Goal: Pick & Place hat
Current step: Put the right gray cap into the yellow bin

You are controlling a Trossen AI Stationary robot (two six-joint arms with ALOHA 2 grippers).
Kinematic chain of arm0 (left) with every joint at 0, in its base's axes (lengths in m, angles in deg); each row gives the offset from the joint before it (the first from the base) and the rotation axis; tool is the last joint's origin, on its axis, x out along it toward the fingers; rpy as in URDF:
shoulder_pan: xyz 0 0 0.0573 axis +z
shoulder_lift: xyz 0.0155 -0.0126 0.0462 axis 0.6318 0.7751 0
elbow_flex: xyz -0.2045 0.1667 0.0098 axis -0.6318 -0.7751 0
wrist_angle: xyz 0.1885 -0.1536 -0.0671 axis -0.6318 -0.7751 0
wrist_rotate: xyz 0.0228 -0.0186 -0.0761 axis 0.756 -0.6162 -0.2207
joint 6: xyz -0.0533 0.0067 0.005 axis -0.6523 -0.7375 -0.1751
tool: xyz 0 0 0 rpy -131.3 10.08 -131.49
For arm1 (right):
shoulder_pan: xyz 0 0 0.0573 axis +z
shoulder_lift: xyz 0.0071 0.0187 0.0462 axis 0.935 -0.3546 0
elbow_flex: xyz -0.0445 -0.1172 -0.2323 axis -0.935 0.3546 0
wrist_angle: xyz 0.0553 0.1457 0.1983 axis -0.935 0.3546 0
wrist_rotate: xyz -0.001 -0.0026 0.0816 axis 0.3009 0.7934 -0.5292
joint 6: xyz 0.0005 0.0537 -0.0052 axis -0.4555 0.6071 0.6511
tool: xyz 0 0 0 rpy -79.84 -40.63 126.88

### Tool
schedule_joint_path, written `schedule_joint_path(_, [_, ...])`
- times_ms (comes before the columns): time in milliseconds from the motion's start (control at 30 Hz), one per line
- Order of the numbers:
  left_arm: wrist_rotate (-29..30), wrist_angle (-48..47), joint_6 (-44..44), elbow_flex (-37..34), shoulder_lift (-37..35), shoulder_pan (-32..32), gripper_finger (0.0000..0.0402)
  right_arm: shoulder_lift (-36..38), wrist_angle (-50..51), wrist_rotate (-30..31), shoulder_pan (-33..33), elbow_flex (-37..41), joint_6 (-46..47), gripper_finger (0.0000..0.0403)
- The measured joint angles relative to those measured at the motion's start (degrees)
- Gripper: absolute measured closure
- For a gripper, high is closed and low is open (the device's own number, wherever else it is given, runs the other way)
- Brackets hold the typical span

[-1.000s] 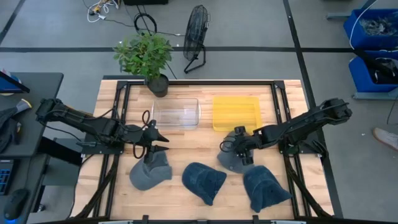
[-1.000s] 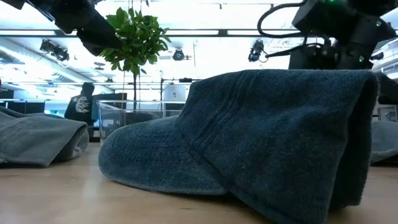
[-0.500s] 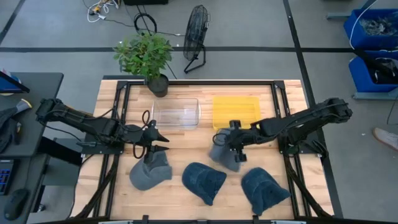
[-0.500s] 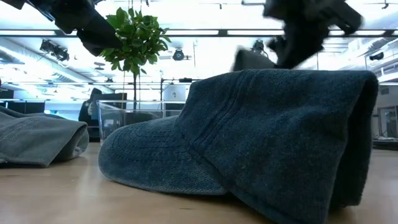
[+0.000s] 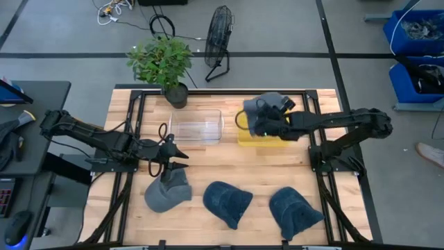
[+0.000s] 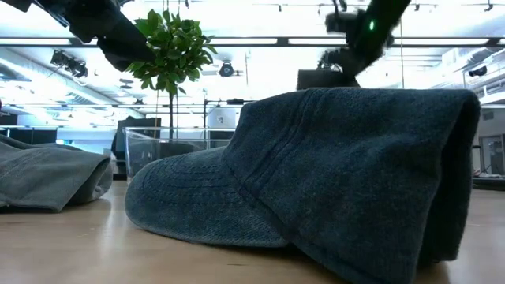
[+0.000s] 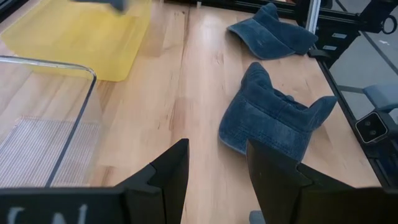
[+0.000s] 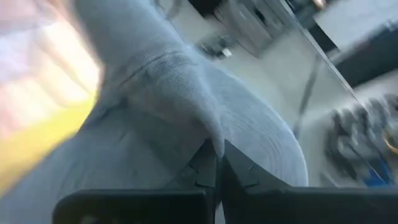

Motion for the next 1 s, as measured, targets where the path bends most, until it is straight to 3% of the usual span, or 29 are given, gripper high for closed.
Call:
schedule_joint_path(100, [0.00, -0.01, 0.23, 0.00, 0.00, 0.00, 0.0236, -0.04, -1.77, -0.99, -4.55, 3.86, 0.66, 0.0400])
schedule_joint_path(200, [0.00, -0.03, 0.23, 0.00, 0.00, 0.00, 0.0236, -0.07, -7.08, -6.18, -7.28, 8.82, 4.09, 0.0400])
schedule_joint_path(333, [0.00, -0.09, 0.06, 0.00, 0.00, -0.02, 0.0236, -0.07, -14.50, -10.24, -7.39, 14.86, 4.07, 0.0400])
schedule_joint_path(633, [0.00, -0.17, 0.43, 0.00, 0.00, 0.00, 0.0236, -0.07, -14.16, -25.77, -7.95, 17.91, 4.51, 0.0397])
schedule_joint_path(1000, [0.01, -0.17, -2.03, 0.00, 0.00, 0.00, 0.0236, -0.07, -14.44, -26.34, -9.84, 18.06, 1.64, 0.0337])
